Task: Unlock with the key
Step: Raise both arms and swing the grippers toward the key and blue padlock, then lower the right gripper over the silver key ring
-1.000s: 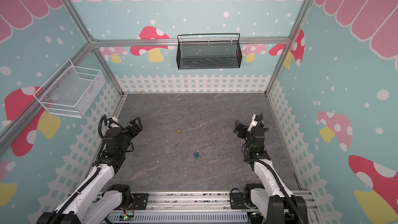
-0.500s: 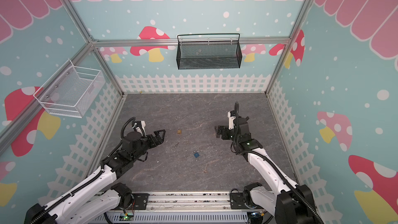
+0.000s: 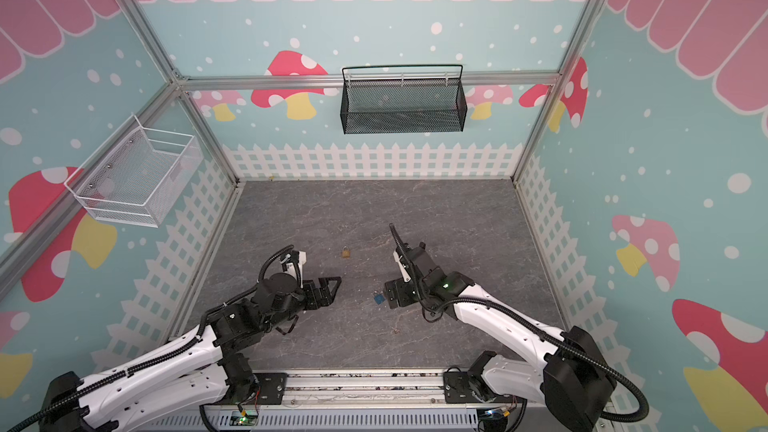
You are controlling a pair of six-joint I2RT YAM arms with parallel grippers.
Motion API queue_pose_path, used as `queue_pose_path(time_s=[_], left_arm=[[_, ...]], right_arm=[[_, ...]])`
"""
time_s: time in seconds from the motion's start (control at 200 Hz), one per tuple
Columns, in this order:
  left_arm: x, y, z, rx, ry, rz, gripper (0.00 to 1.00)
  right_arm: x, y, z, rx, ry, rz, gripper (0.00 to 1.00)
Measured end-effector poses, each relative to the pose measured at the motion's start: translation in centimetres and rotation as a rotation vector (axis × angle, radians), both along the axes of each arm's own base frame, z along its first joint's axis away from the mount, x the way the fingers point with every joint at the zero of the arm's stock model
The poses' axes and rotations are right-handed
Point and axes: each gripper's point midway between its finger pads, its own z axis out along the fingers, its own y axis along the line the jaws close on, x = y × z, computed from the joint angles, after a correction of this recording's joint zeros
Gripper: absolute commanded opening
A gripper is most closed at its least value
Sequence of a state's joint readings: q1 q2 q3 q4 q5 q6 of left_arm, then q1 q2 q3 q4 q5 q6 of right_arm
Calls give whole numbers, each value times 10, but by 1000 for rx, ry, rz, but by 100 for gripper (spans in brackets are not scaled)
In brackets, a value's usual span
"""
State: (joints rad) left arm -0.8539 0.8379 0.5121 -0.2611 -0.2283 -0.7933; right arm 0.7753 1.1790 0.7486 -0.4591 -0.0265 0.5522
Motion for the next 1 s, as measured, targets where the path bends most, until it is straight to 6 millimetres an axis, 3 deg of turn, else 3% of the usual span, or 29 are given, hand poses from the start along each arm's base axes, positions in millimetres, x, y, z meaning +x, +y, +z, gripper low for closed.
queue_pose_path(time_s=[0.28,0.465,0.685,0.996], left_arm=[[-13,-8,-14,1,55,-18,100],[-17,-12,-22,16,77,-29,100],[-17,-13,-23,20,81,-31,100],[-18,-14,-28,32,91,-36,100]], right_arm=[[-43,12,-26,-82,106,16,72],[-64,8,-47,-129,168,4,62],[-78,5,-60,-157,204,-20,57],[-81,5,-73,-163,219,-59,47]])
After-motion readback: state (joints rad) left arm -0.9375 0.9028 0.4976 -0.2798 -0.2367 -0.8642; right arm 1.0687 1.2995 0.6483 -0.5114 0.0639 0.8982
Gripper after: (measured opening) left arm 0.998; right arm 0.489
